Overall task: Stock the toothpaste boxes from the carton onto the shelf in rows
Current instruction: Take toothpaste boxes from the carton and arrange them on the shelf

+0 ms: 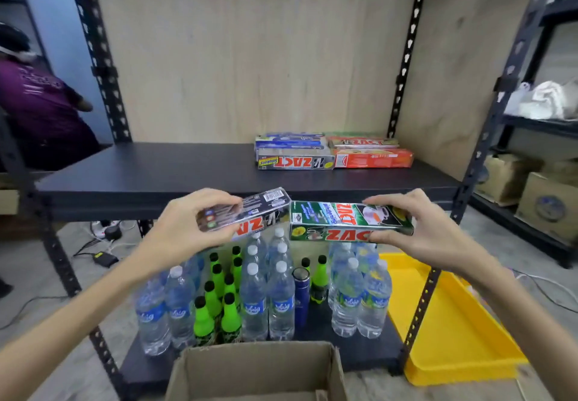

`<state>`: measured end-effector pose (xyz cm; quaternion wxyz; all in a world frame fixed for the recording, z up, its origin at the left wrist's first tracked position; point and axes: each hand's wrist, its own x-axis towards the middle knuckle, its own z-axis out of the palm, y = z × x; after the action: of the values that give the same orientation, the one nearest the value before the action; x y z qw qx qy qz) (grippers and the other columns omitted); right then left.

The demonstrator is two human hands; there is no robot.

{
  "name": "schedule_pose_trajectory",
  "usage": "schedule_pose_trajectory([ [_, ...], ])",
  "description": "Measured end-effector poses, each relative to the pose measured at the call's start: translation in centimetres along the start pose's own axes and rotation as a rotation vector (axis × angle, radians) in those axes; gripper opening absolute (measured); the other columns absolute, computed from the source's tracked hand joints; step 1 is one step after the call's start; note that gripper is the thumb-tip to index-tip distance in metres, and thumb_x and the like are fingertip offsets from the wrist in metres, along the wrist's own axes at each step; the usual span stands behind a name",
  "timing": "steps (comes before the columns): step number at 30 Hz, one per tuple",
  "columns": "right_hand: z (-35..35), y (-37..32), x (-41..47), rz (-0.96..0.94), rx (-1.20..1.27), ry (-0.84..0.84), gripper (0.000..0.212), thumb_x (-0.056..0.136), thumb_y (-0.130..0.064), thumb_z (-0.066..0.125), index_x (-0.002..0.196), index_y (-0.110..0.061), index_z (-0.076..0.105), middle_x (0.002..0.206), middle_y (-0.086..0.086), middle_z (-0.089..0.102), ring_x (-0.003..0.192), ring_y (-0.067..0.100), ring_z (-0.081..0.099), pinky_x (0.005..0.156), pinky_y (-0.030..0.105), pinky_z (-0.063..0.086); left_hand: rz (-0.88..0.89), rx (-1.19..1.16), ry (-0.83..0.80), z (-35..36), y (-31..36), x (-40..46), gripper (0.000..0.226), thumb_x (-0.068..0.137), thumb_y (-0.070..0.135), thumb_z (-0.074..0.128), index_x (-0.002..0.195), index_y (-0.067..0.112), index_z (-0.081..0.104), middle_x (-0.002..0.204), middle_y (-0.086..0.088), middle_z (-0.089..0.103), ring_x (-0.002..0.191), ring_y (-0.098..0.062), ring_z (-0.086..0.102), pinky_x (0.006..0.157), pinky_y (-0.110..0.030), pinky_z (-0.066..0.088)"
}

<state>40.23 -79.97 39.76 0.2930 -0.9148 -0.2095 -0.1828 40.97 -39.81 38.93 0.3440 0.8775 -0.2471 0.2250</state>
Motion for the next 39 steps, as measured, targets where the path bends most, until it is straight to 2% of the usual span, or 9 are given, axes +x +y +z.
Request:
schedule_pose_trajectory([
  [5, -4.2, 1.2, 6.6, 0.007, -0.029, 0.013, 0.056, 0.077, -0.047, 0.08, 0.129, -0.046, 0.06, 0.112, -0.025, 0.042, 0.112, 0.005, 0.048, 0.097, 0.021, 0.039, 0.029, 0.003, -0.046, -2.3, 0.6, 8.2, 0.034, 0.087, 0.021, 0.078, 0.118, 0.032, 0.071, 0.117, 0.02, 0.07, 0.109, -0.002, 0.066, 0.093, -0.015, 0.049],
  [12, -5.0, 8.1, 18.0, 0.069, -0.108, 0.01, 0.056, 0.086, -0.043, 0.076, 0.137, -0.038, 0.055, 0.111, -0.008, 0.046, 0.12, 0.018, 0.038, 0.107, 0.038, 0.04, -0.009, 0.068, -0.133, 0.1, -3.6, 21.6, 0.035, 0.097, 0.015, 0.065, 0.109, 0.048, 0.058, 0.113, 0.033, 0.063, 0.105, 0.019, 0.057, 0.09, -0.003, 0.041],
  [17, -5.0, 13.5, 26.0, 0.094, -0.188, -0.018, 0.05, 0.093, -0.035, 0.07, 0.139, -0.033, 0.053, 0.12, -0.001, 0.057, 0.124, 0.022, 0.033, 0.108, 0.038, 0.033, -0.071, 0.2, -0.143, 3.0, -7.6, 31.1, 0.038, 0.099, 0.01, 0.061, 0.136, 0.01, 0.057, 0.13, 0.001, 0.064, 0.113, -0.004, 0.056, 0.1, -0.019, 0.043],
  [21, -5.1, 17.1, 32.0, 0.154, -0.24, -0.068, 0.051, 0.094, -0.032, 0.069, 0.142, -0.028, 0.05, 0.122, 0.004, 0.055, 0.134, 0.024, 0.033, 0.112, 0.041, 0.032, -0.068, 0.242, -0.149, 5.8, -10.0, 36.1, 0.039, 0.1, 0.009, 0.058, 0.138, 0.006, 0.055, 0.132, -0.004, 0.063, 0.116, -0.009, 0.057, 0.095, -0.02, 0.042],
  [25, -3.6, 21.0, 36.1, 0.166, -0.3, -0.122, 0.045, 0.088, -0.043, 0.07, 0.131, -0.038, 0.057, 0.126, 0.0, 0.065, 0.13, 0.025, 0.046, 0.111, 0.05, 0.038, -0.027, 0.291, -0.169, 8.4, -11.8, 38.3, 0.033, 0.098, 0.007, 0.06, 0.131, 0.007, 0.061, 0.126, -0.005, 0.065, 0.111, -0.011, 0.058, 0.091, -0.013, 0.042],
  [28, -2.3, 21.8, 36.5, 0.152, -0.263, -0.138, 0.036, 0.09, -0.039, 0.072, 0.124, -0.038, 0.059, 0.125, -0.004, 0.065, 0.115, 0.016, 0.057, 0.104, 0.042, 0.046, 0.017, 0.326, -0.183, 10.0, -12.7, 38.5, 0.03, 0.098, 0.013, 0.061, 0.128, 0.01, 0.064, 0.123, -0.003, 0.065, 0.114, -0.014, 0.054, 0.099, -0.026, 0.041],
  [32, -0.4, 22.1, 35.7, 0.113, -0.261, -0.021, 0.043, 0.093, -0.03, 0.071, 0.132, -0.017, 0.06, 0.121, 0.0, 0.058, 0.116, 0.019, 0.051, 0.093, 0.027, 0.037, 0.087, 0.375, -0.098, 11.2, -14.2, 38.5, 0.032, 0.098, 0.018, 0.062, 0.129, 0.012, 0.064, 0.127, -0.006, 0.056, 0.125, -0.022, 0.044, 0.106, -0.029, 0.033],
  [35, -0.3, 22.2, 35.8, 0.104, -0.165, 0.018, 0.061, 0.089, -0.027, 0.077, 0.143, -0.023, 0.05, 0.135, -0.002, 0.056, 0.119, 0.014, 0.053, 0.096, 0.026, 0.038, 0.103, 0.34, -0.001, 11.3, -14.6, 38.8, 0.048, 0.089, 0.022, 0.074, 0.134, 0.014, 0.059, 0.129, -0.006, 0.052, 0.121, -0.018, 0.047, 0.11, -0.03, 0.035],
  [39, -0.4, 22.2, 36.1, 0.135, -0.161, 0.065, 0.071, 0.083, -0.03, 0.082, 0.143, -0.036, 0.046, 0.135, -0.001, 0.055, 0.113, 0.016, 0.053, 0.097, 0.036, 0.047, 0.009, 0.218, 0.095, 11.1, -14.9, 38.9, 0.059, 0.077, 0.032, 0.084, 0.128, 0.016, 0.062, 0.12, 0.0, 0.059, 0.106, -0.01, 0.055, 0.097, -0.03, 0.048],
])
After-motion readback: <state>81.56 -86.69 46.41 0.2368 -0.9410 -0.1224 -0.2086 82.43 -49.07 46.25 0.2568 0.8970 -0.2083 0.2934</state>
